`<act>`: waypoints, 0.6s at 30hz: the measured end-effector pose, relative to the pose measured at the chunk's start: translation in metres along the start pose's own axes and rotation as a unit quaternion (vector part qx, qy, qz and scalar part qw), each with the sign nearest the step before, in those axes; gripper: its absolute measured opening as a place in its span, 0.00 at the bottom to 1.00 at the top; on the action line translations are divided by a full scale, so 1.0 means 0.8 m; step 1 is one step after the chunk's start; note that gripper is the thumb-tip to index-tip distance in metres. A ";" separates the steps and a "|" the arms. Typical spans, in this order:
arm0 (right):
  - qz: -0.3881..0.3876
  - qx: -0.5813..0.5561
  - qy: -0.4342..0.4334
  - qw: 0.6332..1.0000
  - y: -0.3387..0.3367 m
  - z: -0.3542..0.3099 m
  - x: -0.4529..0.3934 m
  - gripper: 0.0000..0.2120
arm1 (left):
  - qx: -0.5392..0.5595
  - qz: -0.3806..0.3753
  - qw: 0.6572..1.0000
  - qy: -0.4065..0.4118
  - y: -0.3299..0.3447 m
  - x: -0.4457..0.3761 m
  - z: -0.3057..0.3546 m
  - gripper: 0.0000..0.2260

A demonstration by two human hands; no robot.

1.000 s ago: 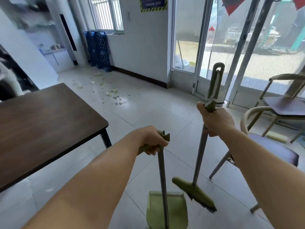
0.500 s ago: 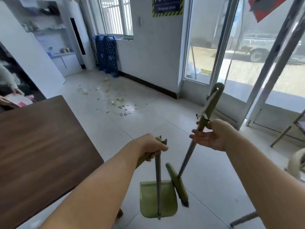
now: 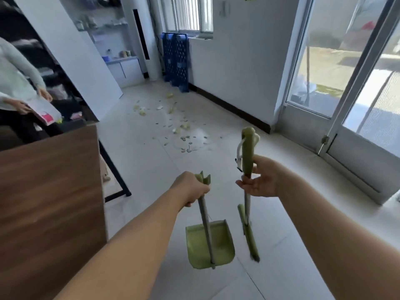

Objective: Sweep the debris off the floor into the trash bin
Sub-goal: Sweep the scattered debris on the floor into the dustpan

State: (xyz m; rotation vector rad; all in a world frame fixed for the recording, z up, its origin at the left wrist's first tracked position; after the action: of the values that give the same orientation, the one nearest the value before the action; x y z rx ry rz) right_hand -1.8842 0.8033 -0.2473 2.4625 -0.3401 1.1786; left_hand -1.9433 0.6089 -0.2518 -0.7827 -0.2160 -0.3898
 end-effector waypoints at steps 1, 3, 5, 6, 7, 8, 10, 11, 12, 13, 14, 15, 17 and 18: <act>-0.007 0.004 0.004 1.000 0.007 -0.017 -0.012 0.16 | 0.006 0.012 1.000 -0.004 -0.006 -0.017 0.002 0.07; -0.018 0.011 0.003 1.000 0.021 -0.047 -0.036 0.16 | 0.019 0.035 0.999 -0.010 -0.018 -0.047 0.004 0.08; -0.022 -0.006 0.007 1.000 0.032 -0.075 -0.068 0.16 | 0.030 0.049 0.998 -0.019 -0.032 -0.082 0.005 0.07; -0.027 -0.029 0.010 0.999 0.037 -0.090 -0.085 0.15 | 0.030 0.052 0.998 -0.020 -0.039 -0.101 0.008 0.08; -0.035 -0.069 0.016 0.997 0.045 -0.102 -0.102 0.13 | 0.024 0.050 0.998 -0.020 -0.046 -0.121 0.010 0.08; -0.046 -0.115 0.020 0.992 0.054 -0.117 -0.121 0.10 | 0.016 0.046 0.999 -0.019 -0.054 -0.143 0.012 0.09; -0.051 -0.181 0.008 0.982 0.069 -0.148 -0.150 0.08 | 0.000 0.043 0.999 -0.009 -0.071 -0.185 0.018 0.10; -0.045 -0.192 0.001 0.980 0.076 -0.165 -0.166 0.11 | -0.007 0.043 0.999 -0.003 -0.082 -0.207 0.020 0.10; -0.039 -0.201 -0.009 0.979 0.084 -0.183 -0.180 0.12 | -0.014 0.043 0.999 0.002 -0.093 -0.230 0.021 0.10; -0.030 -0.210 -0.010 0.977 0.093 -0.200 -0.193 0.12 | -0.020 0.044 0.999 0.006 -0.104 -0.253 0.021 0.10; -0.016 -0.225 -0.009 0.974 0.101 -0.217 -0.207 0.12 | -0.023 0.046 0.999 0.009 -0.117 -0.277 0.021 0.10; -0.011 -0.234 -0.009 0.972 0.113 -0.236 -0.220 0.13 | -0.028 0.048 0.998 0.012 -0.131 -0.302 0.021 0.10; 0.001 -0.235 -0.007 0.972 0.131 -0.265 -0.247 0.15 | -0.038 0.047 0.998 0.015 -0.155 -0.338 0.022 0.10; -0.010 -0.232 -0.012 0.973 0.146 -0.285 -0.265 0.17 | -0.041 0.045 0.998 0.019 -0.170 -0.365 0.024 0.11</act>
State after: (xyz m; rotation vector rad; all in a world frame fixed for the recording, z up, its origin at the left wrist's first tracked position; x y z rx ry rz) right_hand -2.2165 0.8098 -0.2556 2.0669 -0.5286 0.9342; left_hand -2.2658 0.6116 -0.2477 -0.8620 -0.1297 -0.3301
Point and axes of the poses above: each hand's wrist, its own x-axis away from the middle knuckle, its own y-axis out of the palm, z = x × y, the point moved 6 cm from there along -x, towards the middle knuckle, and after that the axes turned 6 degrees about y, right-handed, at the moved point
